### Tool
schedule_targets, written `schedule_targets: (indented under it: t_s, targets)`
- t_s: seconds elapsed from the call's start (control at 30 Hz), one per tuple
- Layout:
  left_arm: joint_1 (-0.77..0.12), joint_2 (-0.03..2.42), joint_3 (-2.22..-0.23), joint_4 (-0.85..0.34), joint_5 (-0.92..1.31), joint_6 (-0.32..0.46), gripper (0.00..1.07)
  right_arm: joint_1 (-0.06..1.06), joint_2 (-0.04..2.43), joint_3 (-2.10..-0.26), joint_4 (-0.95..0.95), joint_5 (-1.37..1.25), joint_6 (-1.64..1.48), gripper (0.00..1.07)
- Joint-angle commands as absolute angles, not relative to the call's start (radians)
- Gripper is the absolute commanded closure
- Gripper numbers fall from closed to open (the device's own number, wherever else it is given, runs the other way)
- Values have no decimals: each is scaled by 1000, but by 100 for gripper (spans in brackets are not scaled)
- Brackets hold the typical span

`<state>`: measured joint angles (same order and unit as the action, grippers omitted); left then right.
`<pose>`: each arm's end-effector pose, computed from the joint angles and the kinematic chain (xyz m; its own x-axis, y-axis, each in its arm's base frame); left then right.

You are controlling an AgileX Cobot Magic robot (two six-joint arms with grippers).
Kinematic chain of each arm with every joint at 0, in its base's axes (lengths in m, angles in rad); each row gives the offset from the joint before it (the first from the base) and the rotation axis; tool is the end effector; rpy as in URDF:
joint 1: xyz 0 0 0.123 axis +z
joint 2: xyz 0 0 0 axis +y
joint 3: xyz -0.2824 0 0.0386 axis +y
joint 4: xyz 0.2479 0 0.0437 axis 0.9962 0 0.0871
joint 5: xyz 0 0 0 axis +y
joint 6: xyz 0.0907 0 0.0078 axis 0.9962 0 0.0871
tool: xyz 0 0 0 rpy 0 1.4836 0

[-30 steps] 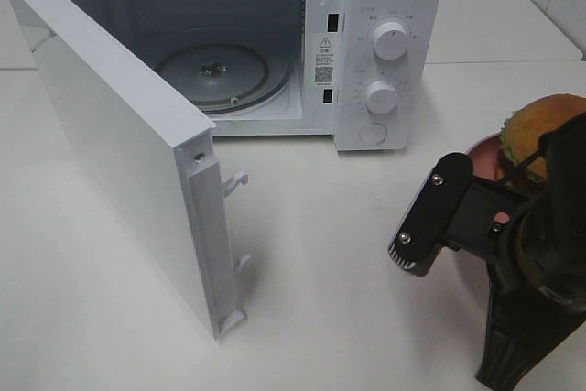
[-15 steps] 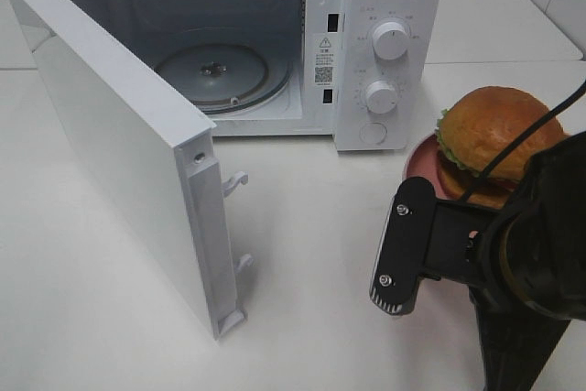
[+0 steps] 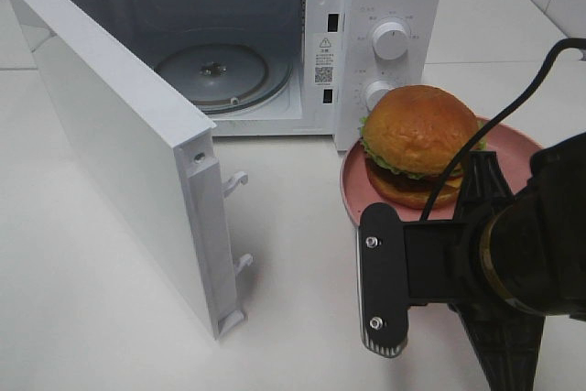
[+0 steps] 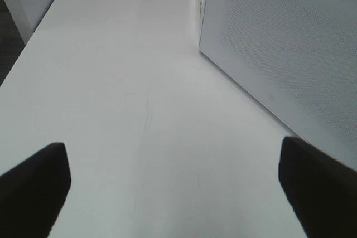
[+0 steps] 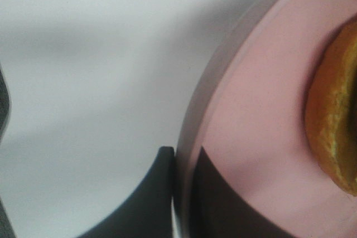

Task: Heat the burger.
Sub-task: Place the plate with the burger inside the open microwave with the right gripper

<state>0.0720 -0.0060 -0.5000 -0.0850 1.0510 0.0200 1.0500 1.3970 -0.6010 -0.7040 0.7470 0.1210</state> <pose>-0.0050 -0.0071 0.2782 -0.4392 -0.0540 -0.8968 -0.0156 0.9985 -0.0525 0.1411 0.1655 0.1820 -0.1308 -0.9905 -0.0418 -0.8614 0.1344 -0.4899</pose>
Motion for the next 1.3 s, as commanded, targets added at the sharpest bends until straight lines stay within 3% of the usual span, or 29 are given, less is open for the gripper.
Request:
schedule_targets:
  t_s: [0.03, 0.5, 0.87, 1.3]
  targets:
    - [67, -26, -498, -92, 1036, 23, 14, 1054, 1386, -601, -761, 732, 0, 107]
    - [67, -26, -498, -92, 1036, 23, 14, 1050, 1386, -601, -754, 561, -175, 107]
    - [67, -26, -498, -92, 1036, 23, 14, 882, 1386, -601, -705, 365, -411, 107]
    - [67, -26, -498, -92, 1036, 23, 14, 727, 1386, -618, -415, 285, -931, 107]
